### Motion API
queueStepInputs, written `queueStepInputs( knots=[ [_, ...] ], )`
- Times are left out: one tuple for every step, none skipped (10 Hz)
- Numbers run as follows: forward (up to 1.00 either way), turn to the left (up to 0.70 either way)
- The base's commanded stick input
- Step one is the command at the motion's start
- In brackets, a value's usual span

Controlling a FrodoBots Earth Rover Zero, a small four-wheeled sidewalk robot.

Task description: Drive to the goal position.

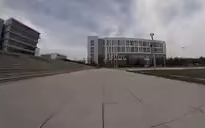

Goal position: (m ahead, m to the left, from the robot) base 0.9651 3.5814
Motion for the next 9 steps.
queueStepInputs(
  knots=[
    [0.7,0.0],
    [0.7,0.0],
    [0.7,0.0],
    [0.7,0.0],
    [0.7,0.0],
    [0.7,0.0],
    [0.7,0.0],
    [0.7,0.0],
    [0.7,0.0]
  ],
)
